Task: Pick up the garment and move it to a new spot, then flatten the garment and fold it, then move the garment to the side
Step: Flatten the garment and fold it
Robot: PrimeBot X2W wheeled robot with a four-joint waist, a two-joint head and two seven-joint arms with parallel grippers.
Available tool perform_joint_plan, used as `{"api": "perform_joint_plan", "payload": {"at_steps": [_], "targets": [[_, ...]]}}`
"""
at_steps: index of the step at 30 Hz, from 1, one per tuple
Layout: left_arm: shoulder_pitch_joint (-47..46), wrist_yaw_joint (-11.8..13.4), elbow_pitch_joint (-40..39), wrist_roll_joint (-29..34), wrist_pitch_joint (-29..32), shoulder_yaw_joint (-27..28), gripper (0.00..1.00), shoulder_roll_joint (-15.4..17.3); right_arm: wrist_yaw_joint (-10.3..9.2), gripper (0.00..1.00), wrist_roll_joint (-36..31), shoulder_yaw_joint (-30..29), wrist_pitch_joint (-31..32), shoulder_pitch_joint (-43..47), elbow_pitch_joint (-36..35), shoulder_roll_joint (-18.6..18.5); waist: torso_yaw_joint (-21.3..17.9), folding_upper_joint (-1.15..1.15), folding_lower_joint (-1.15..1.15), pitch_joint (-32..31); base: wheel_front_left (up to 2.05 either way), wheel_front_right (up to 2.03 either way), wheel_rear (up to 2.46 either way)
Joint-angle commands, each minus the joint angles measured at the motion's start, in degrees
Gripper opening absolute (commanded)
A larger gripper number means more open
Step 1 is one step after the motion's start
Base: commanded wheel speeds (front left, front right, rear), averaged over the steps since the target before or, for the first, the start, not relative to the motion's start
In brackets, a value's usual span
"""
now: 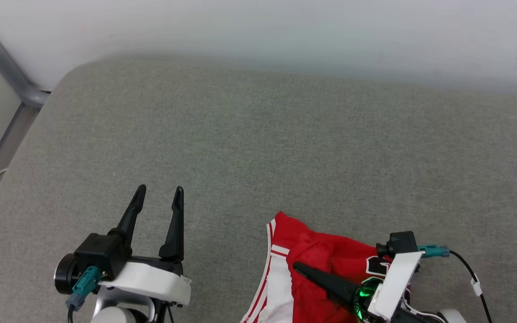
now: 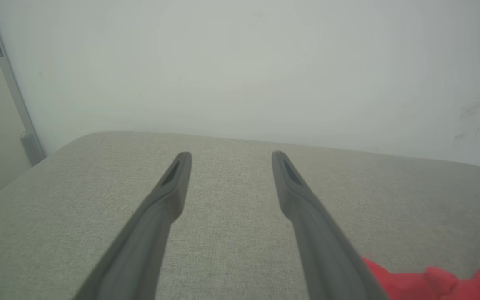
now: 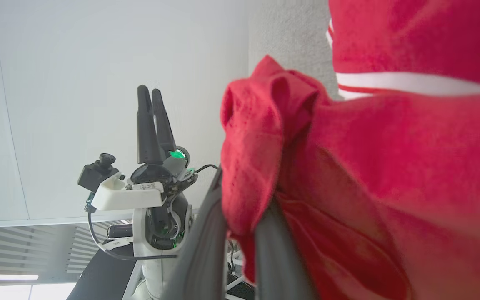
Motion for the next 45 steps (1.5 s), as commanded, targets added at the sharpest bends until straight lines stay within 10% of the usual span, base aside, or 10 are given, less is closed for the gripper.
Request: {"api": "perform_joint_plan", "payload": {"at_steps": [1, 4, 5, 6, 7, 21, 31, 45], "targets": [[-1.12, -0.41, 0.4, 0.01, -0.52, -0.06, 1.0, -0.29, -0.03, 0.0, -1.31, 0.45, -1.65, -1.18, 0.83, 0.05, 0.73, 0.0, 0.0, 1.23, 0.0, 0.0, 0.0], [-1.7, -0.86, 1.25, -0.06, -0.83, 0.04, 1.0, -0.92, -0.03, 0.0, -3.29, 1.47, -3.63, -1.7, 2.04, -0.09, 0.88, 0.0, 0.0, 2.15, 0.0, 0.0, 0.0], [-1.92, -0.92, 1.45, -0.05, -0.9, 0.1, 1.0, -1.05, -0.03, 0.21, -3.58, 1.69, -4.12, -1.66, 2.47, -0.1, 0.85, 0.0, 0.0, 2.29, 0.0, 0.0, 0.0], [-2.05, -0.99, 1.7, -0.02, -1.01, 0.16, 1.0, -1.19, -0.03, 0.9, -3.64, 1.93, -4.41, -1.71, 2.76, -0.1, 0.8, 0.0, 0.0, 2.4, 0.0, 0.0, 0.0], [-2.05, -1.16, 2.0, 0.03, -1.11, 0.21, 1.0, -1.34, -0.03, 1.0, -3.7, 2.15, -4.81, -1.86, 2.93, -0.11, 0.72, 0.0, 0.0, 2.45, 0.0, 0.0, 0.0], [-1.19, -1.99, 4.07, 0.37, -1.35, 0.73, 1.0, -0.62, -0.03, 1.0, -10.61, 5.35, -14.73, -4.07, -3.15, -4.48, -1.72, 0.0, 0.0, -0.9, 0.0, 0.0, 0.0], [0.79, -1.11, 5.19, -0.36, -1.35, 1.47, 1.0, -0.05, -0.03, 1.0, -33.97, -0.47, -30.81, -2.22, -1.38, -9.87, -5.25, 0.0, 0.0, -4.05, 0.0, 0.0, 0.0], [4.33, 0.04, 7.02, 0.01, -1.55, 3.06, 1.0, 0.72, -0.03, 1.0, -66.21, -15.33, -43.02, 4.58, -11.59, -6.84, -9.08, 0.0, 0.0, -8.49, 0.0, 0.0, 0.0]]}}
